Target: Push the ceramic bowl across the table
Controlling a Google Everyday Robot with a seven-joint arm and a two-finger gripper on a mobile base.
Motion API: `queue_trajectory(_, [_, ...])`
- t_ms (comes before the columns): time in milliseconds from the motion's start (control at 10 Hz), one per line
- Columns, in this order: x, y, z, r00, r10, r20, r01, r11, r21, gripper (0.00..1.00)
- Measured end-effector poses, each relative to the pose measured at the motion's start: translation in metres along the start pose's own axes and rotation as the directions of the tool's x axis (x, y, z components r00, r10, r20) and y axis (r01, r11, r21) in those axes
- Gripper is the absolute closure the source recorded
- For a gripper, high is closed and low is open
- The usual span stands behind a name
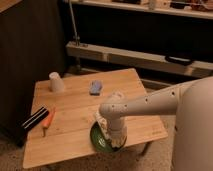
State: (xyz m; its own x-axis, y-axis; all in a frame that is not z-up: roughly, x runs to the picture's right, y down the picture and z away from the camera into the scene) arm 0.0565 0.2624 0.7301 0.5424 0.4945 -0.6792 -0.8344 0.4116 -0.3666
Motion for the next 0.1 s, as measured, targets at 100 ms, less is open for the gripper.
queue_trajectory(100, [-0.0008,0.0017,-0.0072,1.0,-0.014,0.024,0.014,1.0,0.003,0.96])
